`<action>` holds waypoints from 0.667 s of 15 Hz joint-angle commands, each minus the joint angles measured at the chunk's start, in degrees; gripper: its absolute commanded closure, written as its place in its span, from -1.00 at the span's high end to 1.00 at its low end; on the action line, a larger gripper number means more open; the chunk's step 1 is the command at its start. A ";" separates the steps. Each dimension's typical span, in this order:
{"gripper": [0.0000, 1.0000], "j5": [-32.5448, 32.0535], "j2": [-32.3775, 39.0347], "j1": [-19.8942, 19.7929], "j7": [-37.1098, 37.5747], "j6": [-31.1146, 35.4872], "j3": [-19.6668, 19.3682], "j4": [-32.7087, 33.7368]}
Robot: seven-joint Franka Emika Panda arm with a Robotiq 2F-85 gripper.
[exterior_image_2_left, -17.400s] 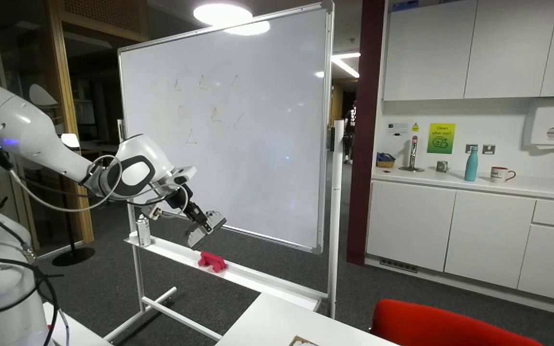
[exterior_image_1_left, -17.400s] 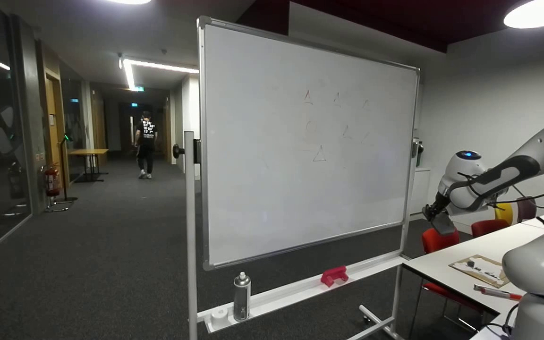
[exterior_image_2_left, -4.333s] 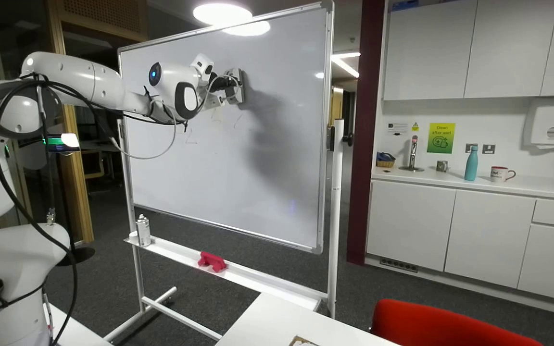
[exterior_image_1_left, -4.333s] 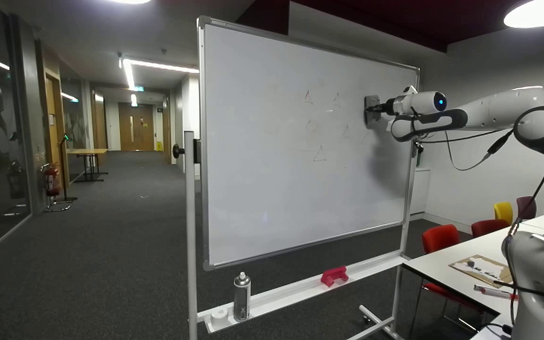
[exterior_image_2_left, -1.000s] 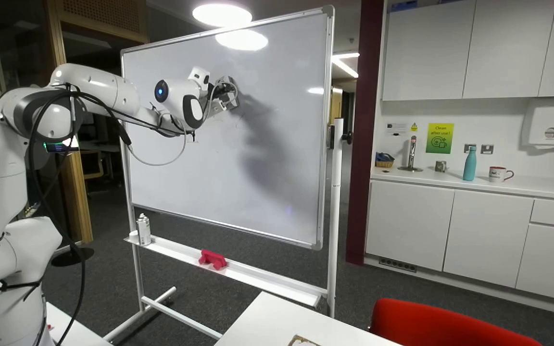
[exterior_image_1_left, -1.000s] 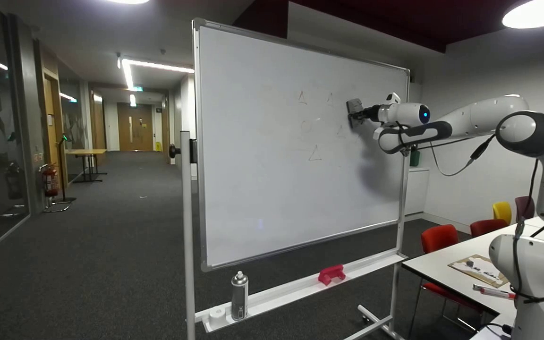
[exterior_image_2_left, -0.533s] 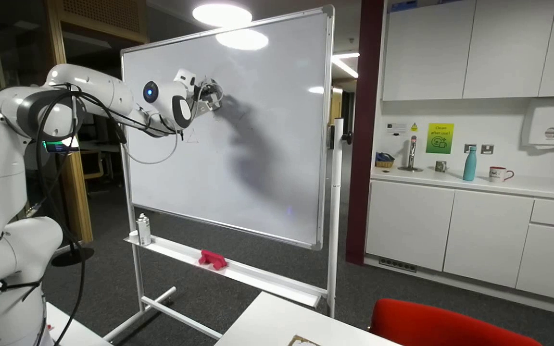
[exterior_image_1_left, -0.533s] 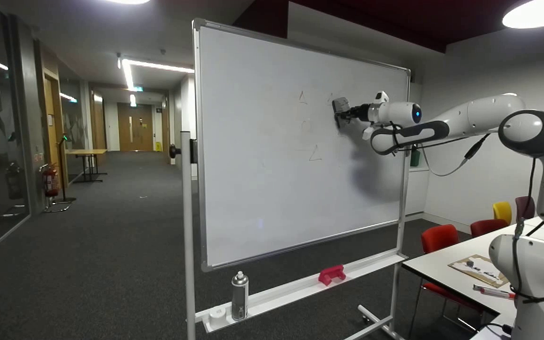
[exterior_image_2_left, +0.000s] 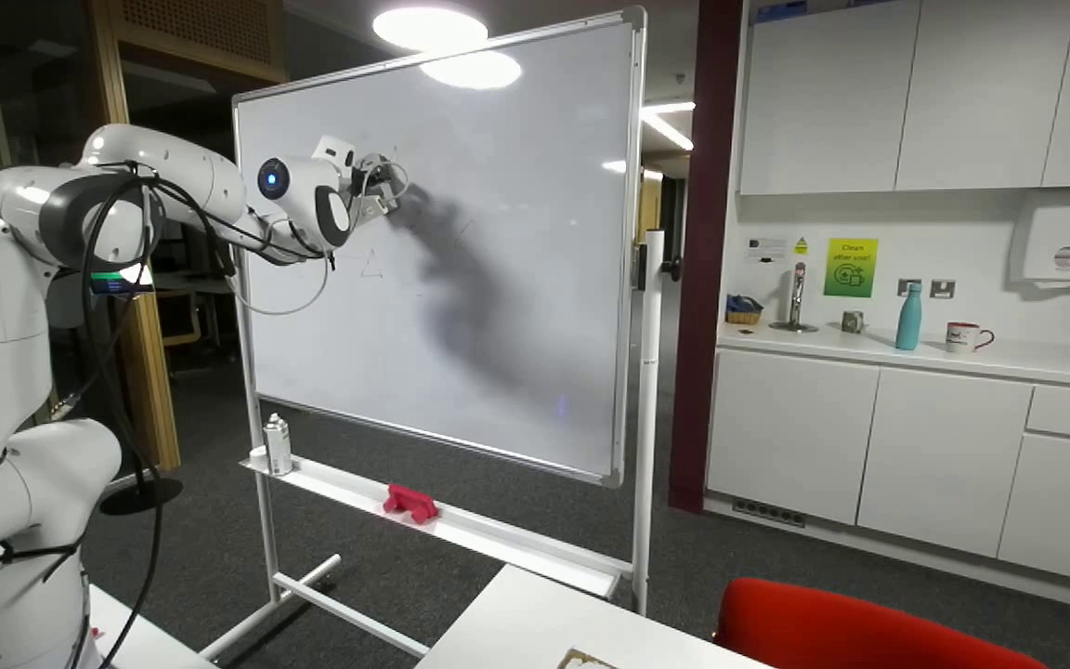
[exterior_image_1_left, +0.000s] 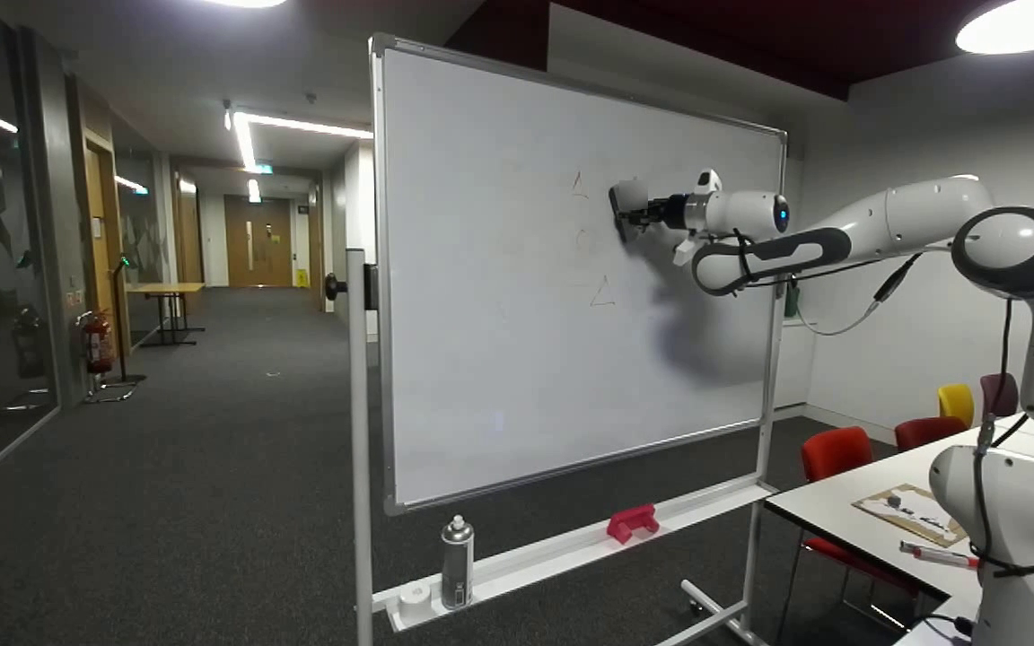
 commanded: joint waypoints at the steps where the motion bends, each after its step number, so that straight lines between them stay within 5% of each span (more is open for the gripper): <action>1: -0.29 -0.18 -1.45 0.28 -2.14 0.00 0.12 2.13; 10: -0.29 1.84 -3.50 -2.73 0.49 0.00 -2.47 9.76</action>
